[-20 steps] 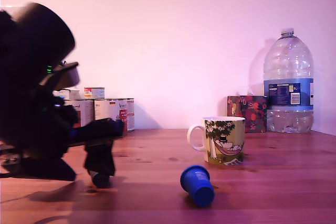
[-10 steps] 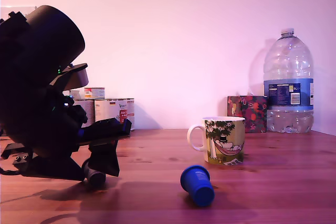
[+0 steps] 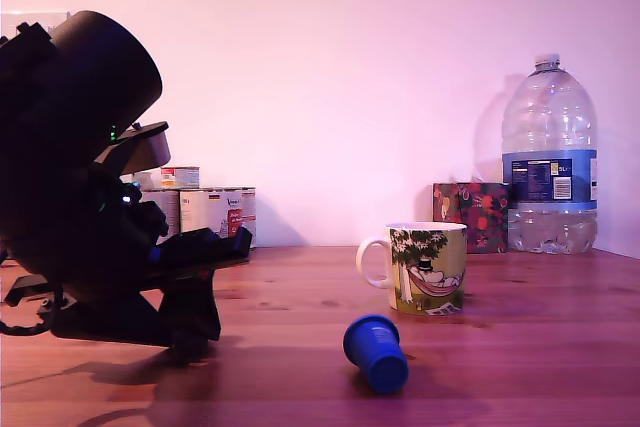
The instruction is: Pick up the coffee capsules from the table one by one and drop them inside the nearest coffee cup
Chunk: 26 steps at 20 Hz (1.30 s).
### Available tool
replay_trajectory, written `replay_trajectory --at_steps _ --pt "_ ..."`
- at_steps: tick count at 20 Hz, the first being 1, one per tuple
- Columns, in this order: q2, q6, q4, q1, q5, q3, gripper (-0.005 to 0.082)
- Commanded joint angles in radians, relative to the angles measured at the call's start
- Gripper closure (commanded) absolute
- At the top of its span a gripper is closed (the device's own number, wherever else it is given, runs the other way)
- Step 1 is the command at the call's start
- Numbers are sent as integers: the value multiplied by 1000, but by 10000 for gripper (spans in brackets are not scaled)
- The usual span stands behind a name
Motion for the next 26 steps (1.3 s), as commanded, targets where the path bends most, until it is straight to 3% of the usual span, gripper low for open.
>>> replay_trajectory --at_steps 1,5,11,13,14,16,17,20,21,24,26 --pt "14 2 -9 -5 4 -8 589" --pt "14 3 -3 -5 3 -8 720" --pt "6 48 18 -16 9 -8 751" --pt "-16 129 20 -27 19 -8 751" --pt "-33 134 21 -34 19 -8 751" --pt "-71 269 21 -48 20 -8 750" --pt "-91 304 21 -53 20 -8 750" --pt "-164 360 22 -70 41 -8 750" --pt "-188 360 23 -76 64 -8 750" --pt "-258 442 34 -100 142 -8 750" --pt "-295 451 54 -114 159 -8 750"
